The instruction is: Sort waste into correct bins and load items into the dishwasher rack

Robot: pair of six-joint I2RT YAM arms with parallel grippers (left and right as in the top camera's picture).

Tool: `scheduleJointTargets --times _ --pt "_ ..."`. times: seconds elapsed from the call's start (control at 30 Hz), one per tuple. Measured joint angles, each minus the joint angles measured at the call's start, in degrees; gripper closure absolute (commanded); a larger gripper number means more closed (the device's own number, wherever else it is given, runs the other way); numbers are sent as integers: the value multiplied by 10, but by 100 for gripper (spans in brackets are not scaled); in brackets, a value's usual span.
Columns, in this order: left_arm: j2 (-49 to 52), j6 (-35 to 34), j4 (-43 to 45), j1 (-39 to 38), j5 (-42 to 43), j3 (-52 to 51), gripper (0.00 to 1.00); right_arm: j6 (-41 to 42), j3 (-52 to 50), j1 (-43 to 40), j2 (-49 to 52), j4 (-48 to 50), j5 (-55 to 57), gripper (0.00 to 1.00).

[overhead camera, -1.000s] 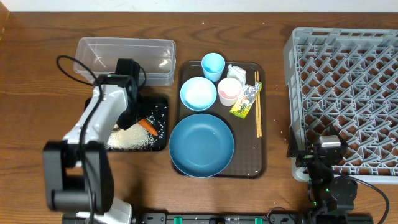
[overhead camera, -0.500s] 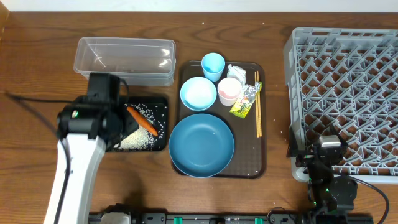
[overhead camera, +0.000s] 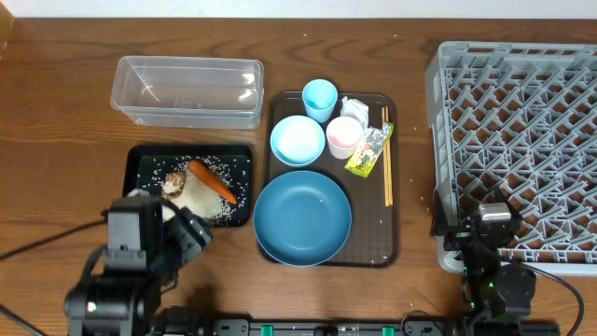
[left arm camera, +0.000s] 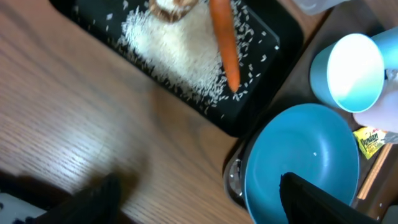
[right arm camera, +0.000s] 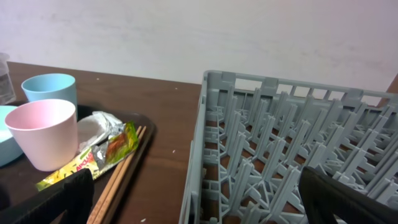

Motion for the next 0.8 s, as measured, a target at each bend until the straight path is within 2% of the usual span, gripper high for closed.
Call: scheduleJointTargets --times 0.33,0.47,0.6,0.8 --pt "-10 -44 12 0 -35 -10 15 0 0 0 0 0 0 1" --pt "-10 -77 30 0 -63 -10 11 0 0 0 0 0 0 1" --pt "-10 -98 54 7 -99 -10 1 0 0 0 0 0 0 1" --pt "-8 -122 74 45 -122 -10 2 0 0 0 0 0 0 1"
